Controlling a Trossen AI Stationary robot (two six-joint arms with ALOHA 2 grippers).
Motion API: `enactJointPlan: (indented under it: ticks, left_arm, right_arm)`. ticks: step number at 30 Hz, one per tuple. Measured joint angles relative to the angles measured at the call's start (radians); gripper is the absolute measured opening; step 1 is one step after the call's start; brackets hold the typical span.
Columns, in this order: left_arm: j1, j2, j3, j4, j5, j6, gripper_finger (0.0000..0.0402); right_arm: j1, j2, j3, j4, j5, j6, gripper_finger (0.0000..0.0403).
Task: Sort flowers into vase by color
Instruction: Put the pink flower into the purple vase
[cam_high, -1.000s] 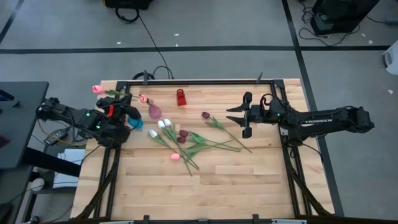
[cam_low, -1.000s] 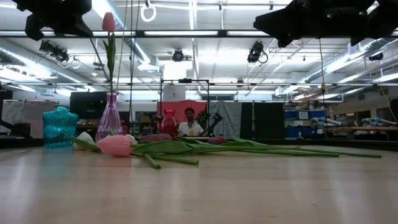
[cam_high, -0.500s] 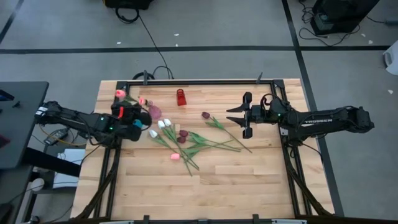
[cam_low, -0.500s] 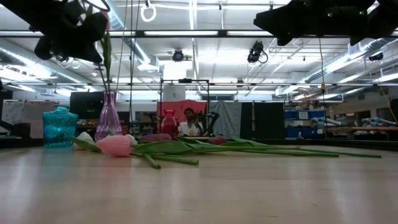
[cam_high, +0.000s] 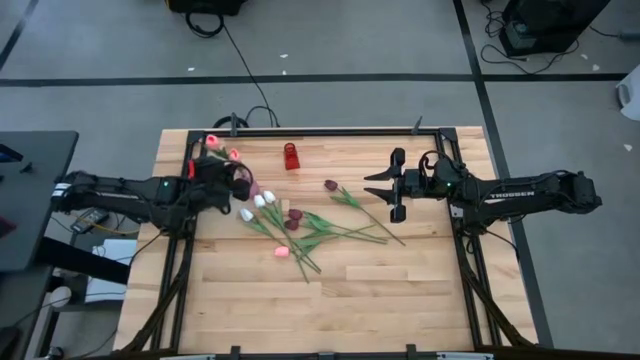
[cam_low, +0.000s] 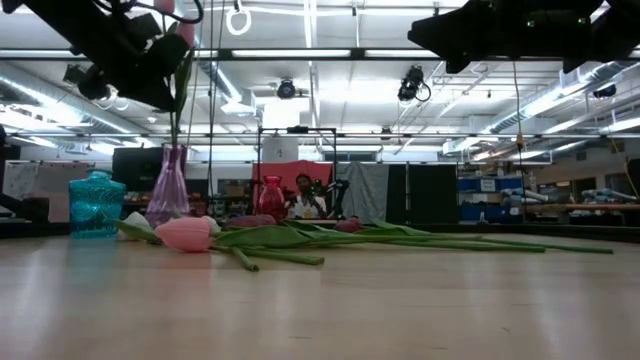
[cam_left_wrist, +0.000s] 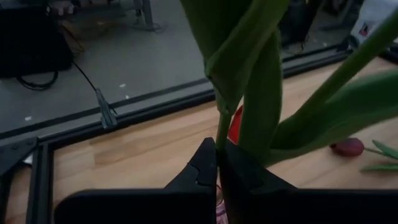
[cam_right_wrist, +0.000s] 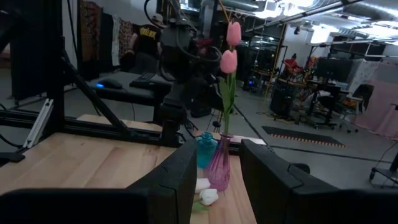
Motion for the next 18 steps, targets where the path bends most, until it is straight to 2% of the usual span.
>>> enactJointPlan:
  ticks: [10,18]
  left_arm:
    - [0.069,0.012,0.0,0.066,0.093,0.124,0.0009]
    - [0.126,0.085,0.0,0.146,0.202,0.259,0.0009]
  right_arm:
    - [0.0,0.0,0.0,0.0,0.0,0.0,0.0134]
    - [0.0,0.0,0.0,-0.002,-0.001,0.0,0.0134]
